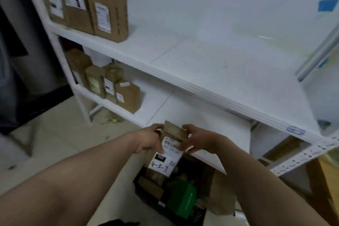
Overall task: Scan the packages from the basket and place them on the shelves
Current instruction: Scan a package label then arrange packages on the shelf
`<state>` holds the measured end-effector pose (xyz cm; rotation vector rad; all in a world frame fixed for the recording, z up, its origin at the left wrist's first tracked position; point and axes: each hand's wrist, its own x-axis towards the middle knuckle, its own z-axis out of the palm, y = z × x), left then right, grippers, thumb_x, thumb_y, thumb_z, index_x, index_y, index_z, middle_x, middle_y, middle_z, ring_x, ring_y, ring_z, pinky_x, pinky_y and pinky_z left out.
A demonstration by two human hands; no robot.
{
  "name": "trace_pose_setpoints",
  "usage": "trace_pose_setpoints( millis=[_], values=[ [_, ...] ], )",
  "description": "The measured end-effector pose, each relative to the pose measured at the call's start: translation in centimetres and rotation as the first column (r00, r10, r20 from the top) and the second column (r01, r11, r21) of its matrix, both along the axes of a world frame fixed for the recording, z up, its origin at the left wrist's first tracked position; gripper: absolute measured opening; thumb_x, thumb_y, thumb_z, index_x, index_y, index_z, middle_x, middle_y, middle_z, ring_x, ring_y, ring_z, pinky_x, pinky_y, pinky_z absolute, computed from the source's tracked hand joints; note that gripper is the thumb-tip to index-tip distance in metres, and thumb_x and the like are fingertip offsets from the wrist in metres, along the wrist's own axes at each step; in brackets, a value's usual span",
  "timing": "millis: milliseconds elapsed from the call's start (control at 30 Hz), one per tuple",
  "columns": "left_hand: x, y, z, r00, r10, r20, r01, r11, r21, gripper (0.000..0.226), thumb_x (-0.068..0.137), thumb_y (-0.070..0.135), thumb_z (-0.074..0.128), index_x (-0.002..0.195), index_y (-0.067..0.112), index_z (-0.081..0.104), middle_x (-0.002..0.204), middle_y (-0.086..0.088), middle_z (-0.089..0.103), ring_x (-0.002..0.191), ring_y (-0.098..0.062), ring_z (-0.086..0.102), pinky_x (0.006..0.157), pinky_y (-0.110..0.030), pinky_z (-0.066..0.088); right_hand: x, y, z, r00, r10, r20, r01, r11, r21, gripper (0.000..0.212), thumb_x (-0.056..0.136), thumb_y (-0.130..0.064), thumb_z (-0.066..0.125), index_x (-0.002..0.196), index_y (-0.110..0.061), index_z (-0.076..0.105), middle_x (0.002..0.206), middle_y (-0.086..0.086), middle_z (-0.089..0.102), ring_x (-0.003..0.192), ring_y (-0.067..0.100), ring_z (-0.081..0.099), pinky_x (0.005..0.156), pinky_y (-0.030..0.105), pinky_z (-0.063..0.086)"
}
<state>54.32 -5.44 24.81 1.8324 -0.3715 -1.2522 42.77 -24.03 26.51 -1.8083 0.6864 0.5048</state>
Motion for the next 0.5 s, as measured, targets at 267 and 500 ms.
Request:
trace_pose_setpoints(
  millis=[267, 500],
  values=[
    [9.4, 7.7, -0.7, 0.942, 0.329, 0.064, -0.334, 0.939, 0.08, 0.057, 0.091, -0.001, 0.056, 0.143, 0.02, 0.046, 0.119, -0.002, 0.059, 0.114, -0.022, 0.056, 0.075, -0.032, 0.054, 13.5, 6.8, -2.7, 0.998, 0.051, 0.032, -0.037, 0.938, -0.344, 0.094, 0.061, -0.016, 0.09, 0.14, -0.017, 0.039, 0.133, 0.009, 0.043, 0.116, 0.034, 0.056, 0.085, 0.045, 0.062],
    [16.0, 8.7, -3.3, 0.9, 0.434, 0.031, -0.434, 0.889, 0.145, 0.033, 0.094, 0.0, 0.045, 0.117, 0.016, 0.063, 0.116, -0.011, 0.069, 0.086, -0.018, 0.059, 0.071, -0.031, 0.054, 20.9, 3.7, -6.3, 0.98, -0.195, 0.036, 0.197, 0.939, -0.283, 0.083, 0.069, -0.012, 0.088, 0.135, -0.015, 0.037, 0.126, 0.012, 0.051, 0.101, 0.03, 0.062, 0.063, 0.031, 0.06]
  ],
)
